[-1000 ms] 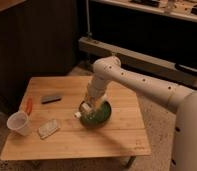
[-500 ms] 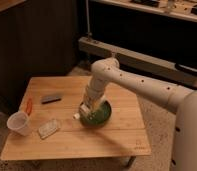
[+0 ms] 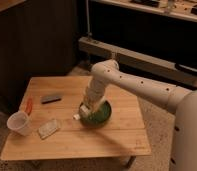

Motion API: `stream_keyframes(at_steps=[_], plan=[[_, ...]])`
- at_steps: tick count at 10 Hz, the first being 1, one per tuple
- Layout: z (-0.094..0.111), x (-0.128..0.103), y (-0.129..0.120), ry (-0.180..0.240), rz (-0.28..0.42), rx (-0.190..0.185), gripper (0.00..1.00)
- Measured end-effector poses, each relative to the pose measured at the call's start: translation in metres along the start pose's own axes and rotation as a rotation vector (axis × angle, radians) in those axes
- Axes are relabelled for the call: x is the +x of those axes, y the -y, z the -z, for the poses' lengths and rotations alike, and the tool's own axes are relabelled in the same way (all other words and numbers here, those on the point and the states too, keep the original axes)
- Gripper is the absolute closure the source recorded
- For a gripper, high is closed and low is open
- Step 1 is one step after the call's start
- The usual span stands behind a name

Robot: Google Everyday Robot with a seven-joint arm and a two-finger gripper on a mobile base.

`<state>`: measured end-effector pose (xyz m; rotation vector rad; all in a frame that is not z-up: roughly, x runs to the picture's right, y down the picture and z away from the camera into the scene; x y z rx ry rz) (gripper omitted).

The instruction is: Place the bottle in the ceramic bowl

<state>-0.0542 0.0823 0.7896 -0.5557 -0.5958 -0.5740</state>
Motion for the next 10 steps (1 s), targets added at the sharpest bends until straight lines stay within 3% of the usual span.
stream_keyframes(at_steps=[1,3,5,7,10], plan=[[-0.002,0.002,-0.001,0.001,-0.004,-0.001,0.54],[-0.003,0.007,-0.003,0.003,-0.008,0.0,0.35],[-0.006,0.004,-0.002,0.002,0.0,0.004,0.23],[-0.006,0.0,-0.007,0.004,-0.004,0.013,0.32],[-0.004,0.01,-0.013,0.015,-0.003,0.025,0.63]])
